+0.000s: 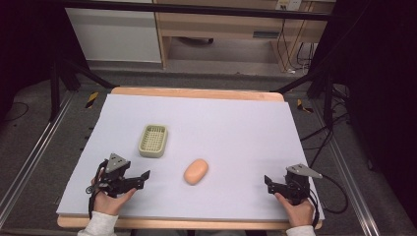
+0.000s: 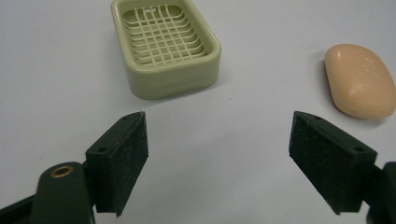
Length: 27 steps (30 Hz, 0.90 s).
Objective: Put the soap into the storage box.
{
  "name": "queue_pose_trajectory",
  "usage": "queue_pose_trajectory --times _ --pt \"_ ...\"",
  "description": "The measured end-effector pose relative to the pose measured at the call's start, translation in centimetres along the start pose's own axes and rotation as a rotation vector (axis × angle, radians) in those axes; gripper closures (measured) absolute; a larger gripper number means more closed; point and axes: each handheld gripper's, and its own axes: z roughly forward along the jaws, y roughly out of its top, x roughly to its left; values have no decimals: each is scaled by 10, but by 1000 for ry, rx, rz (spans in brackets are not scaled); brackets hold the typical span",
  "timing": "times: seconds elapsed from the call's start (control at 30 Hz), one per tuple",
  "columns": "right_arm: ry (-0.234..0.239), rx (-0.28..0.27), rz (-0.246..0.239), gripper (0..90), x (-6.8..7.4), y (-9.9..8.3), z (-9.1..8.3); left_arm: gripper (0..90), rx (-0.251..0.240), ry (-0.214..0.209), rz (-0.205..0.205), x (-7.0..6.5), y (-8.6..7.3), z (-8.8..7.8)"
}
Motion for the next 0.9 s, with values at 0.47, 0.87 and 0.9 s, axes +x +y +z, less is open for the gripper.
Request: queue_pose_trajectory --times 0.47,0.87,0.9 --pt "-2 -5 -7 106 1 0 0 181 -3 -38 52 -15 13 6" --pt "1 -5 1 106 1 1 -1 191 -7 -68 87 -26 24 6" --pt "0 -5 0 106 1 1 -1 191 -9 -69 87 -26 25 6"
